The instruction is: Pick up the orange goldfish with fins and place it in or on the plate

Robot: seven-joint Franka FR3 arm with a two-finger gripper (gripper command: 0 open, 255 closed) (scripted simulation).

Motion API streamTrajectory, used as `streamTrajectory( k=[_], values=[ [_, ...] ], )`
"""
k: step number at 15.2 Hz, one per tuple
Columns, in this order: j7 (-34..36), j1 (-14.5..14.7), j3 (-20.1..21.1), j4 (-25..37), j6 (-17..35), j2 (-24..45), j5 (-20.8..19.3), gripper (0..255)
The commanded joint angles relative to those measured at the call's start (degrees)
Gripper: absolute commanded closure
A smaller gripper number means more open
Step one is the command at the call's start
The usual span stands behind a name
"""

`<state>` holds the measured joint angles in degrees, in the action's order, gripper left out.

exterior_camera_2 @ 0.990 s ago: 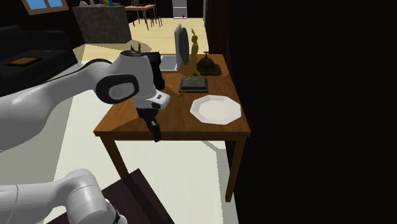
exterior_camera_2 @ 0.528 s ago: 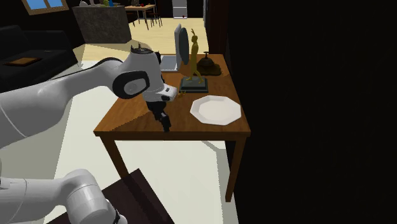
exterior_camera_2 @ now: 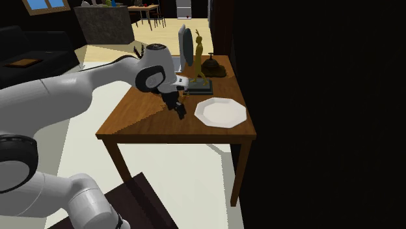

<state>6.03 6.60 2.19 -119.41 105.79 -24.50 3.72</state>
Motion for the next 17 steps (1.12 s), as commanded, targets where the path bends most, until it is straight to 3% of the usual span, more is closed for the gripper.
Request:
streamTrajectory(
  k=[1, 14, 17],
  values=[
    [-0.6, 0.7, 0.6, 1.9, 2.2, 2.6, 0.3, 0],
    [-3.6, 4.7, 4.9, 22.6, 10.7, 22.4, 0.0, 0],
    [-3.5, 4.8, 5.0, 21.4, 12.7, 23.2, -0.1, 0]
  ],
)
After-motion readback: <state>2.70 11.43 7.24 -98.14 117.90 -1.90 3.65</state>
